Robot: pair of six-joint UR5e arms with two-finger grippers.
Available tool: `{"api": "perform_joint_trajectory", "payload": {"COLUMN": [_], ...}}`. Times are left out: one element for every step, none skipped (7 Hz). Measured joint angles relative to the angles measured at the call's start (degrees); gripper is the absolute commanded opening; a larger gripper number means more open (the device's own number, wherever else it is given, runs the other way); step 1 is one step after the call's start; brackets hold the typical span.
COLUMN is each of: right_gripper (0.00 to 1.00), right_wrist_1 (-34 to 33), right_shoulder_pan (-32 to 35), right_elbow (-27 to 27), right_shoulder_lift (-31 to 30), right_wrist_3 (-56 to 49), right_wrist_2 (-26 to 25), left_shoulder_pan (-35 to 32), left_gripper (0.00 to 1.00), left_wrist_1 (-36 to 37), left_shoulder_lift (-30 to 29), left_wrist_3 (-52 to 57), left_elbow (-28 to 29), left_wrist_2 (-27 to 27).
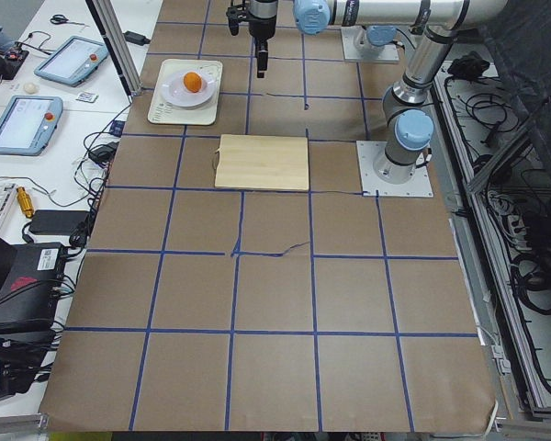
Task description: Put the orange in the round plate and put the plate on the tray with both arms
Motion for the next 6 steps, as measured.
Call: {"api": "perform_joint_trajectory", "payload": {"right_gripper": [1.0, 1.0, 1.0, 1.0, 1.0, 1.0], "right_wrist_1": [0.7, 1.0, 1.3, 1.4, 1.4, 1.4], "right_shoulder_pan": [0.2, 0.6, 1.3, 2.2, 3.1, 3.8], "right_elbow": [0.1, 0.3, 0.4, 0.5, 0.6, 0.6], "right_shoulder_lift": [-1.0, -1.8, -2.4, -2.8, -3.0, -3.2], "right_wrist_3": [-0.1, 0.0, 0.2, 0.7, 1.6, 2.2], "right_wrist_2": [0.0, -0.8, -2.7, -4.2, -4.9, -5.2], "left_shoulder_pan": [0.0, 0.0, 0.0, 0.0, 0.0, 0.0], "left_gripper": [1.0, 1.0, 1.0, 1.0, 1.0, 1.0], "left_wrist_1": [0.0, 0.0, 0.0, 0.0, 0.0, 0.0], "left_shoulder_lift": [0.0, 0.0, 0.0, 0.1, 0.1, 0.1], "left_wrist_3": [0.0, 0.0, 0.0, 0.1, 0.1, 0.1], "left_elbow": [0.0, 0.0, -0.1, -0.1, -0.1, -0.2], "left_wrist_2": [0.0, 0.0, 0.0, 0.1, 0.1, 0.1]}}
